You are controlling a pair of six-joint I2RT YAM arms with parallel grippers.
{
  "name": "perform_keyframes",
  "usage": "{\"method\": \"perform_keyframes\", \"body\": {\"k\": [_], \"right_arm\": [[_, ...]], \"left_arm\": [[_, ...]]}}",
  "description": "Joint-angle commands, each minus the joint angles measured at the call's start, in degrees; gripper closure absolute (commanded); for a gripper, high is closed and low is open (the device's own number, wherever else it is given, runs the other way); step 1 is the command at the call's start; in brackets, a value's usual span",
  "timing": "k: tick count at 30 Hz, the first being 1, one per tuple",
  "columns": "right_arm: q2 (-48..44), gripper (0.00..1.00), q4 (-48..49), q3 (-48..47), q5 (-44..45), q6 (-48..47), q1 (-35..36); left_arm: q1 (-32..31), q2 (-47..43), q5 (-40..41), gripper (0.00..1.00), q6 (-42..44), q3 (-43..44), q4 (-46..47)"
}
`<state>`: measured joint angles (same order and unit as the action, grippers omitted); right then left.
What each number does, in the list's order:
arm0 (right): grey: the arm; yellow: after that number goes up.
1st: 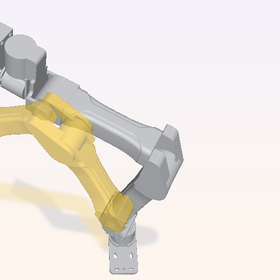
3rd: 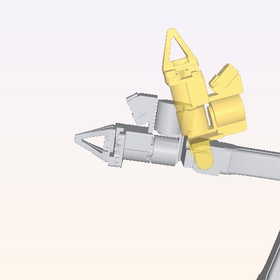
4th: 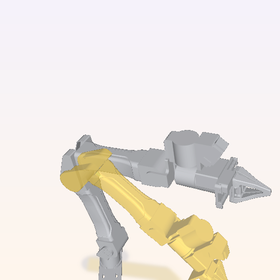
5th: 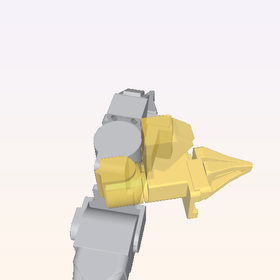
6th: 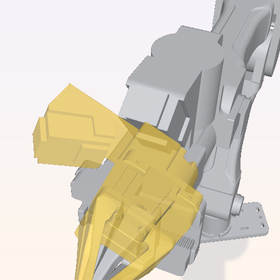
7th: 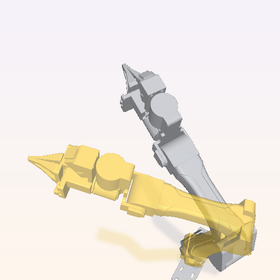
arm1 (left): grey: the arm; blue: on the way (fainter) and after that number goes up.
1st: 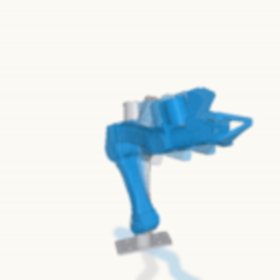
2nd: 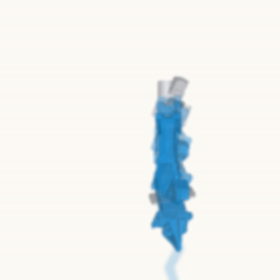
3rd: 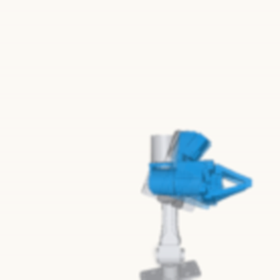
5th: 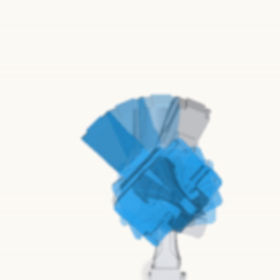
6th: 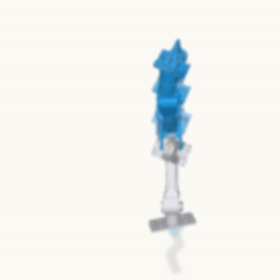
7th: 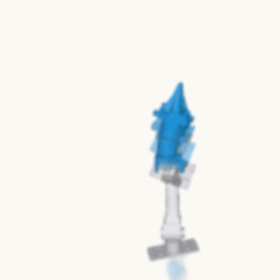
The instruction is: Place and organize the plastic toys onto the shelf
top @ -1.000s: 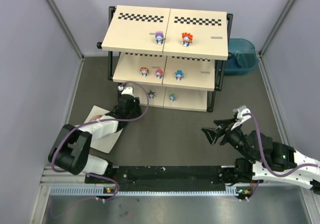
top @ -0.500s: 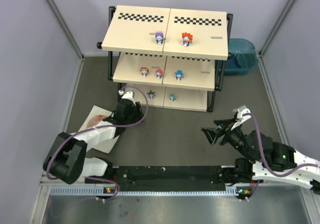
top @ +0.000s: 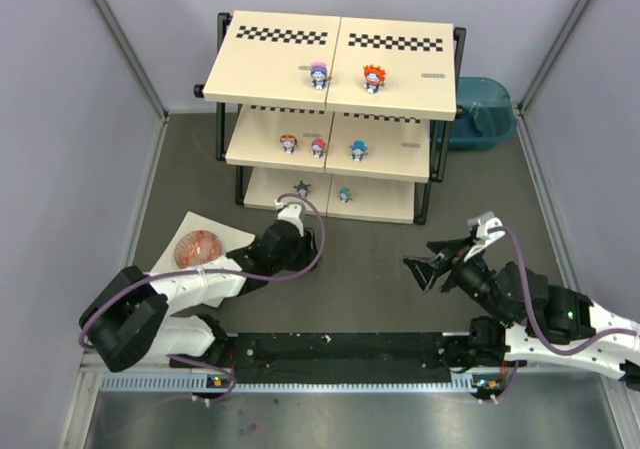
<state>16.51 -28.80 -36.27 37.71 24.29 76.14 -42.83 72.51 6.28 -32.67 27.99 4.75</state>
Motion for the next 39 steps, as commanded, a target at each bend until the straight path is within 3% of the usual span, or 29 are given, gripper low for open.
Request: {"method": "perform_keyframes", "body": {"k": [1,12,21,26,31,39], "right_arm": [[-0.87,0.27,0.76,-0.91,-0.71,1.11,0.77],[-0.78,0.27,0.76,-0.99,-1.24,2.07,0.77],[-1.48,0.27,0.76,-1.08,-1.33,2.16,0.77],[-2.19,0.27,0.5,-0.99,-0.98,1.81,0.68],[-2.98,0.27,-0.38,-1.17,-0.89,1.63,0.77],[-3.15,0.27,-0.73,-1.26,-0.8,1.55,0.77]], "left_arm": [[-6.46,-1.84,2.32,0.46,-6.35,-1.79,-1.68],[-17.2,-7.47,7.07,0.46,-15.67,-3.29,-4.49],[-19.57,-15.29,13.48,0.41,-14.63,2.41,-17.56],[-19.66,-16.44,17.27,0.39,-6.02,7.33,-21.8],[-19.57,-12.15,13.24,0.4,8.37,11.11,-23.38],[-19.57,-4.93,13.57,0.4,17.27,13.76,-24.27]]}}
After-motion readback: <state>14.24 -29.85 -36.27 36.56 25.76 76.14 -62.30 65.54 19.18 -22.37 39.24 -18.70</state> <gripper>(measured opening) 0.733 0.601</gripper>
